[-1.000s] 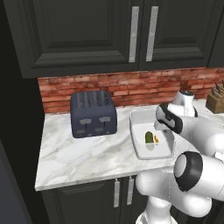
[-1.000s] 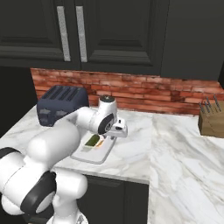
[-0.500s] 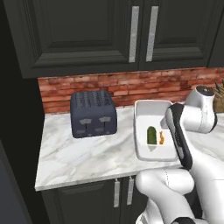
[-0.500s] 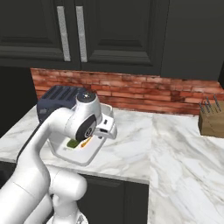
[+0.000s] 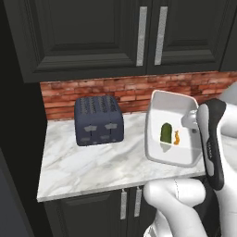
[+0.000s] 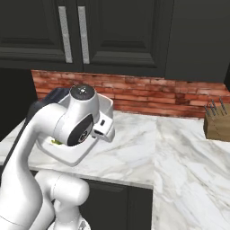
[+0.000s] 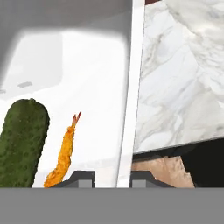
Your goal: Place the tupperware on the second highest shelf of the fridge. Make space for the tupperware among the existing items by rearranging them on the shelves if needed. Close the fridge door when finished.
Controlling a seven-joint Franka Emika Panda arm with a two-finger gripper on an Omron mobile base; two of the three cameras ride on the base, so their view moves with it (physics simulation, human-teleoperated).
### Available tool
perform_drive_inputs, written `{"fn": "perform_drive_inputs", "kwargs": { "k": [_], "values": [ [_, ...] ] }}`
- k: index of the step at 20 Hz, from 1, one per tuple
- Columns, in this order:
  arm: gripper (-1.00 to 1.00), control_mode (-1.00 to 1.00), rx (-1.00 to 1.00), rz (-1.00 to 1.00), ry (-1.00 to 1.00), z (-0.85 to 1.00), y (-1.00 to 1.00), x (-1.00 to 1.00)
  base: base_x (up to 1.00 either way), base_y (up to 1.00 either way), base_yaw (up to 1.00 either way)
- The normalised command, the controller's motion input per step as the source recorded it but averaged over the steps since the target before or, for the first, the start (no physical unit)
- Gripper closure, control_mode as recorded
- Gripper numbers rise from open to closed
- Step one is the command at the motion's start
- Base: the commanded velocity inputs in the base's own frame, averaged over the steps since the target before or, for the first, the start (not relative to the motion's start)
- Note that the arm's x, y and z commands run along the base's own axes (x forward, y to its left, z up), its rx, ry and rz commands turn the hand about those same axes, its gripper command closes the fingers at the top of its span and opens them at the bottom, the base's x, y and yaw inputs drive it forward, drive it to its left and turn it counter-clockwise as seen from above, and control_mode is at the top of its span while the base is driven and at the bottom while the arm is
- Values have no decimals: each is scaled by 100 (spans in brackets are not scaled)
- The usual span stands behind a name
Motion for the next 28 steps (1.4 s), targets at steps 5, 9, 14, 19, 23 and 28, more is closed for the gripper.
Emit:
{"fn": "perform_drive_inputs", "kwargs": {
  "k": [5, 9, 14, 19, 23, 28],
  "values": [
    [100, -100, 0, 0, 0, 17, 8, -19, 0, 0, 0],
    [100, -100, -1, 0, 0, 2, 0, 0, 0, 0, 0],
    [100, 100, 0, 0, 0, 0, 0, 0, -61, 6, 35],
    [100, 100, 0, 0, 0, 0, 0, 0, -98, 56, 68],
    [100, 100, 0, 0, 0, 0, 0, 0, -96, 86, 60],
    [100, 100, 0, 0, 0, 0, 0, 0, -51, 79, 62]
  ]
}}
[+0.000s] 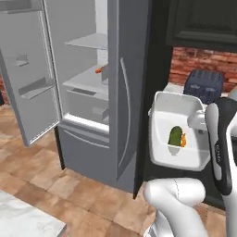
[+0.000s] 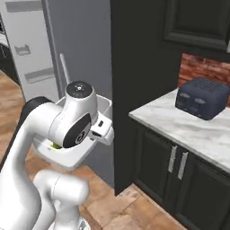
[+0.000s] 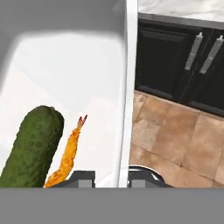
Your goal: Place the tupperware on the second highest shelf of the fridge. Make space for the tupperware among the existing items by rearranging them on the shelves if needed. Close the fridge door when finished.
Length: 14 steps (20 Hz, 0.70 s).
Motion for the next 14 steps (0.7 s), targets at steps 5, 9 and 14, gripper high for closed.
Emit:
{"fn": "perform_drive_inputs", "kwargs": {
  "k": [5, 9, 14],
  "values": [
    [100, 100, 0, 0, 0, 0, 0, 0, 7, 51, 64],
    [100, 100, 0, 0, 0, 0, 0, 0, 45, 0, 65],
    [100, 100, 0, 0, 0, 0, 0, 0, 50, -13, 59]
  ]
}}
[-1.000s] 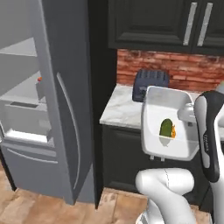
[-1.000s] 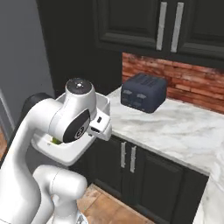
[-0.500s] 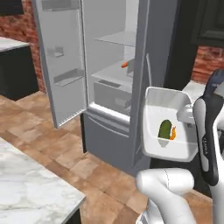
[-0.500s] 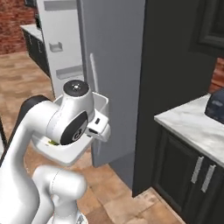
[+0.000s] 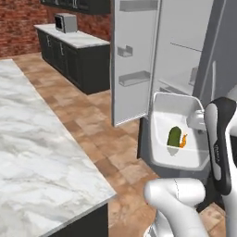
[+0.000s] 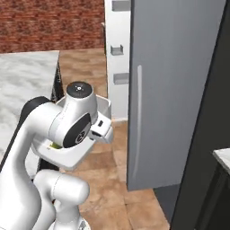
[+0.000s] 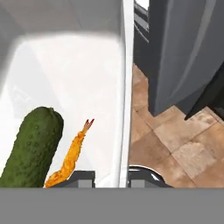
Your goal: Place the tupperware on the second highest shelf of the fridge. Make space for the tupperware among the existing items by rearranging them on the shelves if needed. Close the fridge door when finished.
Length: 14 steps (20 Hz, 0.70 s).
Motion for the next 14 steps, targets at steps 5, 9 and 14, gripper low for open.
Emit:
{"fn": "perform_drive_inputs", "kwargs": {
  "k": [5, 9, 14],
  "values": [
    [100, 100, 0, 0, 0, 0, 0, 0, 46, -30, 47],
    [100, 100, 0, 0, 0, 0, 0, 0, 40, -46, 31],
    [100, 100, 0, 0, 0, 0, 0, 0, 35, -2, 28]
  ]
}}
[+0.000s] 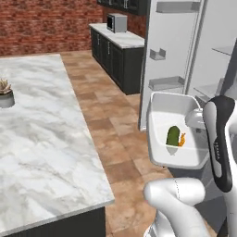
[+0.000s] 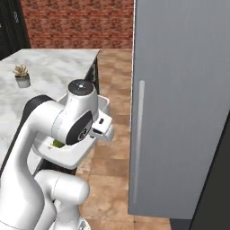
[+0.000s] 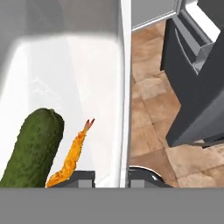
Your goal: Place the tupperware on the second highest shelf of the fridge. Make space for the tupperware among the existing items by rearranging them on the shelves if needed. Close the fridge door when finished.
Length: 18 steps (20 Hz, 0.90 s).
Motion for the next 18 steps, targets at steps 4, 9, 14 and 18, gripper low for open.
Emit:
{"fn": "perform_drive_inputs", "kwargs": {
  "k": [4, 9, 14, 18],
  "values": [
    [100, 100, 0, 0, 0, 0, 0, 0, 22, 20, 28],
    [100, 100, 0, 0, 0, 0, 0, 0, 40, 0, 33],
    [100, 100, 0, 0, 0, 0, 0, 0, 45, -30, 25],
    [100, 100, 0, 0, 0, 0, 0, 0, 51, -41, 14]
  ]
}}
